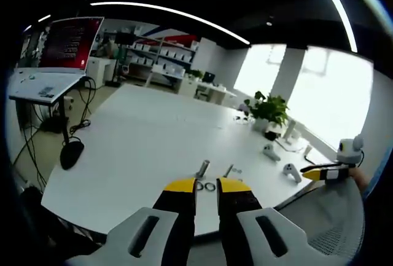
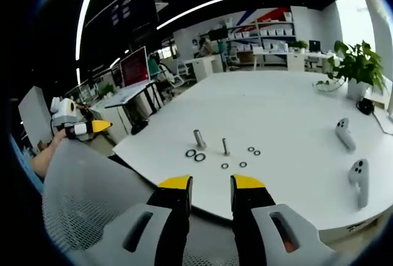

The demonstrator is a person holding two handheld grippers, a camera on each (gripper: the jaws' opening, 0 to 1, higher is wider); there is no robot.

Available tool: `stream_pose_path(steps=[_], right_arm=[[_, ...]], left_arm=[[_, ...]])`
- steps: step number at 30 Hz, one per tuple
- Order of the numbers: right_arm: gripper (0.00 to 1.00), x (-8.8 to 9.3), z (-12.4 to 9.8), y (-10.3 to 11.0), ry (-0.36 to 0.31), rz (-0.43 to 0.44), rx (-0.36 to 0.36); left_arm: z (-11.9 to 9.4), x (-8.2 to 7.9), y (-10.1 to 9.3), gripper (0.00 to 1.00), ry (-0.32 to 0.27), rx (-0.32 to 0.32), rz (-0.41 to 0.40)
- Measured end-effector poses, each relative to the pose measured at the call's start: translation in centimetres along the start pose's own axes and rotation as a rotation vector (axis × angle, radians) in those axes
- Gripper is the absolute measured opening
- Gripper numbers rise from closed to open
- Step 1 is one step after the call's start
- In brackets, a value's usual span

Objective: Place the washer onto the threaded stud by aligning its center hole with the stud, sliding it down to the base, and recovering from edge contact or off-axis alignment until the washer reaches the visible bottom stop.

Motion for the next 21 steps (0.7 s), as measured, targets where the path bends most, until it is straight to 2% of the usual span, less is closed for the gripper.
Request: stream_pose_path(steps=[6,9,11,21], right_arm=[[0.25,-0.25,-0.06,-0.16,-0.018,-0.005,0.012],[0.26,-0.14,-0.05,-0.28,-0.01,-0.015,0.021],[0.27,-0.28,-0.15,-0.73,-0.021,-0.018,0.049],[0.26,-0.27,-0.14,-0.42,-0.022,-0.011,0.03]], left_arm=[[0.0,-0.02,-0.12,0.1,-0.002,0.0,-0.002],[-0.06,-0.36,-0.19,0.11,-0.024,0.012,-0.024],[-0.02,-0.22,0.01,0.11,-0.011,0.004,-0.009],[-0.01,-0.15,0.01,0.11,-0.006,0.0,-0.004]])
Point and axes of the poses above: the point that each gripper's makers call its tool centre point, and the gripper's own axes: z roughly forward along the fingers, y roughly to its left, x roughly out of its underside, the point moved 1 cm from there along -z, roughly backward along the fingers, and after that the axes turned 13 degrees about -z, right-handed, at the moved point
